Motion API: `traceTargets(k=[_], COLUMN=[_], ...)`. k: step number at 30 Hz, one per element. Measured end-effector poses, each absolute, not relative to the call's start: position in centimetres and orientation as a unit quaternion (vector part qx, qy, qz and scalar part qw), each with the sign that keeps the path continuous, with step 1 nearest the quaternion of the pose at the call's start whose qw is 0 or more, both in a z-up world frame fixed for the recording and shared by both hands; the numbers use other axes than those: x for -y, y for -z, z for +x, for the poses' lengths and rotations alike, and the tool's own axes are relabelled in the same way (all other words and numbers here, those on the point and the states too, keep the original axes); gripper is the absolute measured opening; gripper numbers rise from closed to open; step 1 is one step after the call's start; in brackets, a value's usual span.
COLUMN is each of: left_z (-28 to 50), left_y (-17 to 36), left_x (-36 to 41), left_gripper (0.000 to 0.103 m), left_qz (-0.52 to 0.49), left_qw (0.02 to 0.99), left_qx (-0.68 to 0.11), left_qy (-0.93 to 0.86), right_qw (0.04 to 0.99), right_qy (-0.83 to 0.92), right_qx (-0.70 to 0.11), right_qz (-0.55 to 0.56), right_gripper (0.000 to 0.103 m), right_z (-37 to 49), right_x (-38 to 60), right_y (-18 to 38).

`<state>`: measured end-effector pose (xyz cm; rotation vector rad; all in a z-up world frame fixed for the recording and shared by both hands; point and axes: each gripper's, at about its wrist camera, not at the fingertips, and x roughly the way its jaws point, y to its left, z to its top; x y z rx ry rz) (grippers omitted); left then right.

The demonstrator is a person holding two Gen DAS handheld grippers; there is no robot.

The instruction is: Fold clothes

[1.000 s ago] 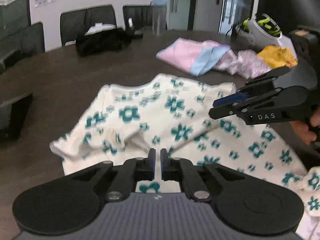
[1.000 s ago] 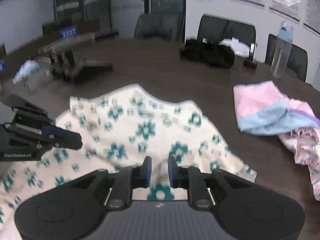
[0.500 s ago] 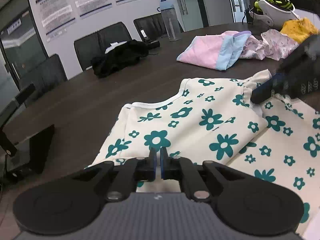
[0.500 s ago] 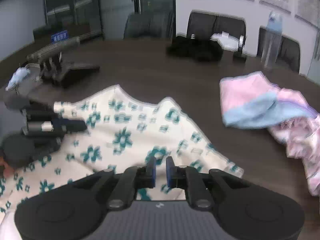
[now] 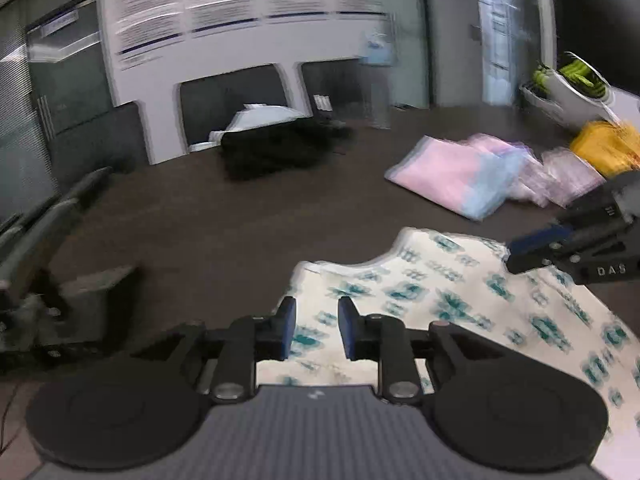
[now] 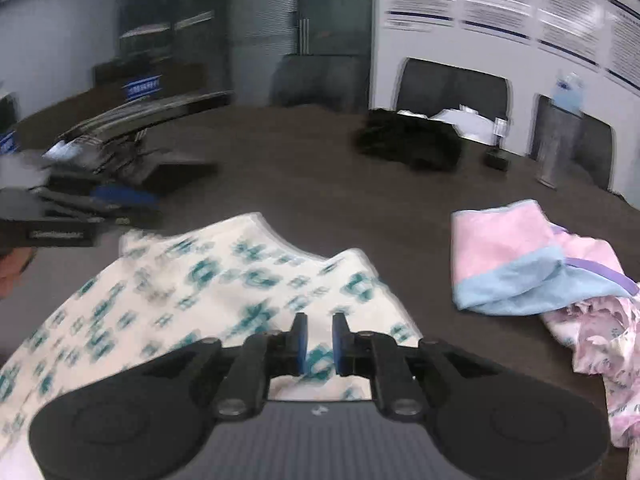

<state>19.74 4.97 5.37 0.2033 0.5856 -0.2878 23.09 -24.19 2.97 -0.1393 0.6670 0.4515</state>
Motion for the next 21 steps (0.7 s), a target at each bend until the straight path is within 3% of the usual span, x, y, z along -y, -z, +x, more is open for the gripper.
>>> traceTargets(k=[5, 10, 17, 18, 19, 20, 21], left_z=[20.2, 19.1, 18.7, 18.4, 18.0, 18.0, 18.2], left_y=[-1.2, -0.4, -0.7, -1.2, -1.7, -1.9, -1.9], left_x=[-6.0, -7.1, -6.7, -7.0, -7.4, -7.7, -8.1], left_gripper=[0.018, 0.018, 0.019, 0.021, 0.030, 0.049, 0.057], left_qz=[0.117, 0.104, 0.115, 0.111, 0.105, 0.099, 0.094], left_qw=[0.924, 0.931, 0.931, 0.930, 0.932, 0.933, 0.933], left_qx=[-0.343, -0.327, -0.325, -0.327, -0.325, -0.325, -0.330], left_qy=[0.125, 0.124, 0.121, 0.123, 0.123, 0.119, 0.110], right_qw=[0.909, 0.917, 0.927, 0.929, 0.930, 0.930, 0.929], right_qy=[-0.195, -0.186, -0.131, -0.124, -0.117, -0.111, -0.109], right_qx=[-0.360, -0.349, -0.350, -0.348, -0.349, -0.351, -0.353], right_qz=[-0.076, -0.060, -0.036, -0.030, -0.024, -0.017, -0.004], right_gripper=[0.005, 0.002, 0.010, 0.010, 0.011, 0.014, 0.015], right_z=[24.8, 22.7, 19.9, 19.3, 18.9, 18.7, 18.8], right_x=[23.8, 25.6, 28.7, 29.4, 30.1, 30.8, 31.3], right_y=[0.0, -0.1, -0.7, -0.9, -0.8, -0.8, -0.6])
